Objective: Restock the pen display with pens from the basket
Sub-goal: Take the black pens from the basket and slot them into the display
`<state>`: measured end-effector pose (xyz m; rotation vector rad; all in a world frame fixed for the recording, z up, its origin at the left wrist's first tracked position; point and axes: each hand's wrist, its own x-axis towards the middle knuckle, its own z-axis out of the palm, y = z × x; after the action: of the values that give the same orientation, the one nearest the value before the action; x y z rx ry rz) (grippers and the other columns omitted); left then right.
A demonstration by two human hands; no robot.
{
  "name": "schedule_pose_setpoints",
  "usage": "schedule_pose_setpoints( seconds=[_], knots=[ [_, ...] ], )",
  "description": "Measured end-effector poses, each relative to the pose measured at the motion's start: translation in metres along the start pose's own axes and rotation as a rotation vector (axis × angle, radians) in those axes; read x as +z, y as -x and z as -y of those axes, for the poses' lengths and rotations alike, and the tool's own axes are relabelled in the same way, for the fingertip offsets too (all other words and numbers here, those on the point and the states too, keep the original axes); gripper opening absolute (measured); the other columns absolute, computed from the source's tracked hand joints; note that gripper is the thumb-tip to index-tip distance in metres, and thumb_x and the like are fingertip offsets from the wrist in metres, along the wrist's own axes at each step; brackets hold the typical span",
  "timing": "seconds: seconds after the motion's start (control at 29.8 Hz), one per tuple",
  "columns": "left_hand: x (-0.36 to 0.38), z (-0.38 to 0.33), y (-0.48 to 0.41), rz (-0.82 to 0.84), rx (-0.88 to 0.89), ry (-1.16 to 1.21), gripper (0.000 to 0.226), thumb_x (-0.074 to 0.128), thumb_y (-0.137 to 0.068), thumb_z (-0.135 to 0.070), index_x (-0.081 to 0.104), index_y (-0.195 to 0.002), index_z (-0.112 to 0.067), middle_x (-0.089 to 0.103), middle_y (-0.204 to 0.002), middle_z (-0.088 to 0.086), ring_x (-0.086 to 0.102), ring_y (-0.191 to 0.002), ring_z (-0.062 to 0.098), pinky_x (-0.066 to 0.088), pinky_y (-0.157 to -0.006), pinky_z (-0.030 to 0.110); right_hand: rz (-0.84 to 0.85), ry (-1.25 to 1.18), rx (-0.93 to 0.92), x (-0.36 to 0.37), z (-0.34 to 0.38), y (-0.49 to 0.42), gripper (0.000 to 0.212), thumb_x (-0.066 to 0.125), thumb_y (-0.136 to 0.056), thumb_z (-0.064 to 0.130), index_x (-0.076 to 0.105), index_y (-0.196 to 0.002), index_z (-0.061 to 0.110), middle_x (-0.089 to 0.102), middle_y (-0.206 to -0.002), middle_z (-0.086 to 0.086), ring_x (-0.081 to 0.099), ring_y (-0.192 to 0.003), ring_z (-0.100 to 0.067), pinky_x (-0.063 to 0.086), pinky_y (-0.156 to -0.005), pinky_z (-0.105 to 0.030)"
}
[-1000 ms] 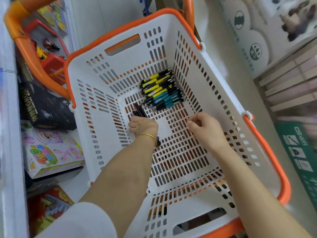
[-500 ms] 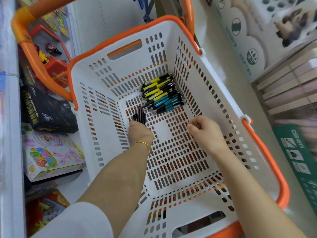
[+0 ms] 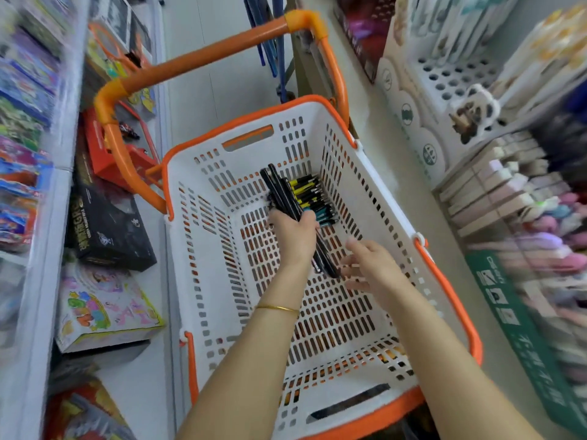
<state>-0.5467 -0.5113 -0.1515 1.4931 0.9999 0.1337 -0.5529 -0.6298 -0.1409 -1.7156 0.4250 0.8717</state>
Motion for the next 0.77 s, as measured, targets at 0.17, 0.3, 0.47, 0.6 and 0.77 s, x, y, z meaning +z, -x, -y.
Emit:
schedule_pose_setpoints(
  seconds=[0.17, 0.3, 0.47, 0.6, 0.77],
  knots=[
    [0.018, -0.074, 0.072, 0.156, 0.351, 0.086, 0.04, 0.056, -0.084, -0.001, 0.043, -0.118, -0.017, 0.061, -0.105, 0.012, 0.061, -0.088, 0.02, 0.053, -0.073, 0.033, 0.066, -0.865, 0.104, -0.024, 0.027, 0.057, 0.034, 0.044, -0.099, 0.039, 0.055, -0.114, 0.011, 0.055, -0.108, -0.011, 0.063, -0.091, -0.029, 0.056, -0.079, -0.049],
    [0.039, -0.106, 0.135, 0.33, 0.595, 0.112, 0.039, 0.061, -0.083, 0.002, 0.042, -0.094, -0.03, 0.051, -0.084, -0.001, 0.051, -0.069, 0.004, 0.045, -0.064, 0.017, 0.044, -1.315, 0.002, -0.057, 0.044, 0.091, 0.045, 0.054, -0.095, 0.037, 0.06, -0.122, 0.003, 0.061, -0.118, -0.018, 0.068, -0.083, -0.027, 0.056, -0.077, -0.034],
    [0.06, -0.122, 0.194, 0.492, 0.682, 0.129, 0.042, 0.064, -0.08, -0.004, 0.044, -0.09, -0.04, 0.058, -0.083, 0.016, 0.063, -0.075, 0.02, 0.054, -0.07, 0.03, 0.087, -1.441, -0.168, -0.098, 0.059, 0.141, 0.024, 0.055, -0.094, 0.027, 0.067, -0.1, 0.007, 0.072, -0.095, -0.006, 0.068, -0.096, -0.022, 0.052, -0.085, -0.033],
    [0.073, -0.121, 0.223, 0.565, 0.703, 0.139, 0.044, 0.069, -0.077, -0.001, 0.05, -0.098, -0.035, 0.064, -0.091, 0.01, 0.066, -0.082, 0.019, 0.054, -0.073, 0.029, 0.065, -1.424, -0.313, -0.121, 0.057, 0.169, 0.028, 0.046, -0.098, 0.021, 0.07, -0.099, 0.007, 0.075, -0.082, -0.006, 0.072, -0.068, -0.017, 0.056, -0.07, -0.032],
    [0.079, -0.113, 0.238, 0.567, 0.671, 0.09, 0.05, 0.069, -0.067, -0.03, 0.059, -0.115, -0.027, 0.066, -0.104, 0.001, 0.065, -0.101, 0.017, 0.054, -0.089, 0.045, 0.109, -1.473, -0.377, -0.133, 0.05, 0.171, 0.032, 0.046, -0.097, 0.023, 0.069, -0.112, 0.007, 0.072, -0.108, -0.008, 0.067, -0.101, -0.02, 0.051, -0.091, -0.033]
  ],
)
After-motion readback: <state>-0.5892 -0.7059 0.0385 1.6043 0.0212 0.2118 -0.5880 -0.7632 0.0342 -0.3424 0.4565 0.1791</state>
